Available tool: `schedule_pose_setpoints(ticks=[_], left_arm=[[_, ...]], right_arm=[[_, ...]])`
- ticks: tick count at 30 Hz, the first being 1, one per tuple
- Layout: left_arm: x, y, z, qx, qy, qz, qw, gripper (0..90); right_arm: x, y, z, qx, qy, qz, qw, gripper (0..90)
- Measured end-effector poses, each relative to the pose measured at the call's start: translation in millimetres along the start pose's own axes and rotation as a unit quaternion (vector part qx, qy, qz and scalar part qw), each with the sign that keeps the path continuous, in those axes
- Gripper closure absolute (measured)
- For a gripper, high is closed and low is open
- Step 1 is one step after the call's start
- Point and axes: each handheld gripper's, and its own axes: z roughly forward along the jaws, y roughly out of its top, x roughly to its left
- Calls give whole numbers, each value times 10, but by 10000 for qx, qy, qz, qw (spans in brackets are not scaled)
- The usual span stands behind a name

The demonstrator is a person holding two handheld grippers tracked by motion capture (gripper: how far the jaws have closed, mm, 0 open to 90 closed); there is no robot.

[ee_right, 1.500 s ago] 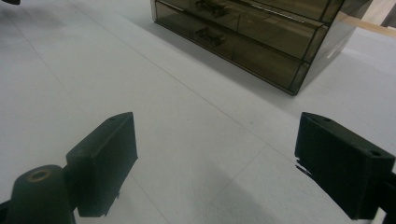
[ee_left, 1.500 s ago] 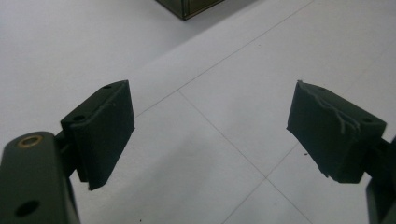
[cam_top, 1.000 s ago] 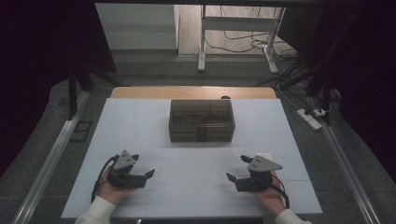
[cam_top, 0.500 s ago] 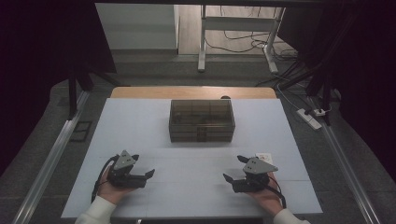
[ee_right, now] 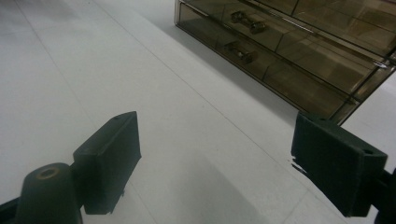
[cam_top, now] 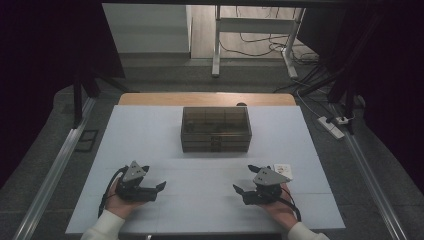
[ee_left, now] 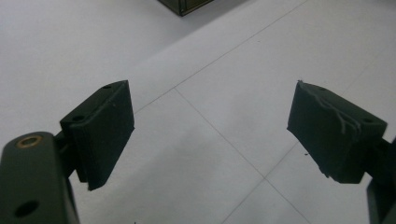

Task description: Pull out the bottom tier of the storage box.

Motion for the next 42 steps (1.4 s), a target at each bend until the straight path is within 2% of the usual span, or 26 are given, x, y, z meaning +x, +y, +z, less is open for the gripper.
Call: schedule_pose_setpoints(ticks=[11, 19, 26, 34, 42], left_arm=[[2, -2, 2, 1, -9, -3, 10000, 145], [4, -6, 11, 24, -4, 9, 10000, 145], [4, -8, 12, 26, 2, 14, 10000, 145], [7, -9, 18, 37, 28, -3, 10000, 139], [6, -11, 16, 34, 25, 7, 10000, 139]], right_arm=[[14, 24, 25, -23, -91, -139, 9999, 161], [86, 46, 37, 18, -213, -522, 9984, 165], [122, 53, 60, 20, -333, -729, 9968, 179], [144, 58, 73, -19, -306, -899, 9955, 178], [164, 59, 80, -28, -411, -1139, 9926, 177]])
